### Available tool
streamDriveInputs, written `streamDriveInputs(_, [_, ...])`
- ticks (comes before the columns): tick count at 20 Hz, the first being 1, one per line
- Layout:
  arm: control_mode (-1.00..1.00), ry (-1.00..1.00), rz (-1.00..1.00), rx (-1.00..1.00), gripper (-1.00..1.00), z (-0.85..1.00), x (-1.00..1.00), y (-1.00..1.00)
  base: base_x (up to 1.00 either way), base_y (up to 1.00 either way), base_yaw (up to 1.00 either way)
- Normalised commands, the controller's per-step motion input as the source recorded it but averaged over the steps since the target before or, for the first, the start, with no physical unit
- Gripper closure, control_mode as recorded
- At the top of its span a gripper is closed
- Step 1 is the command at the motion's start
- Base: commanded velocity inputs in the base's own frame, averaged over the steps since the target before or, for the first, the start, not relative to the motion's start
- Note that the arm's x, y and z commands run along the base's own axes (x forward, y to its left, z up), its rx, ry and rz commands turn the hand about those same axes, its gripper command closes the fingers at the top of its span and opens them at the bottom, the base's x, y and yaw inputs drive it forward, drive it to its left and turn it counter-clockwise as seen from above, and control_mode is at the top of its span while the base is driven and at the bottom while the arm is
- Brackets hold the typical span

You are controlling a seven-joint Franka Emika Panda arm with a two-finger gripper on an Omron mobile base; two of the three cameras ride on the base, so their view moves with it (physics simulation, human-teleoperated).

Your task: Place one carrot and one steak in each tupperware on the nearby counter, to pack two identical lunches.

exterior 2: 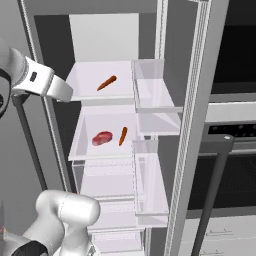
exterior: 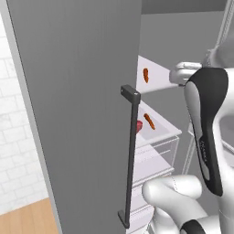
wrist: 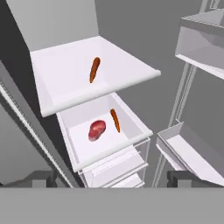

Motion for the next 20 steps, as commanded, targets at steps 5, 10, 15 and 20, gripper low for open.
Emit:
streamDriveInputs(5, [-1.0,-0.01,-0.03,0.11,-1.0,0.0,0.6,-0.02,0.0,0.0,0.0])
streamDriveInputs(10, [-1.0,0.12,0.0,0.0,-1.0,-0.05,0.78,-0.02,0.0,0.0,0.0])
streamDriveInputs(15, [-1.0,0.0,0.0,0.0,-1.0,-0.16,0.67,-0.22,0.0,0.0,0.0])
streamDriveInputs(20, [-1.0,-0.04,0.04,0.01,-1.0,-0.28,0.6,-0.09,0.0,0.0,0.0])
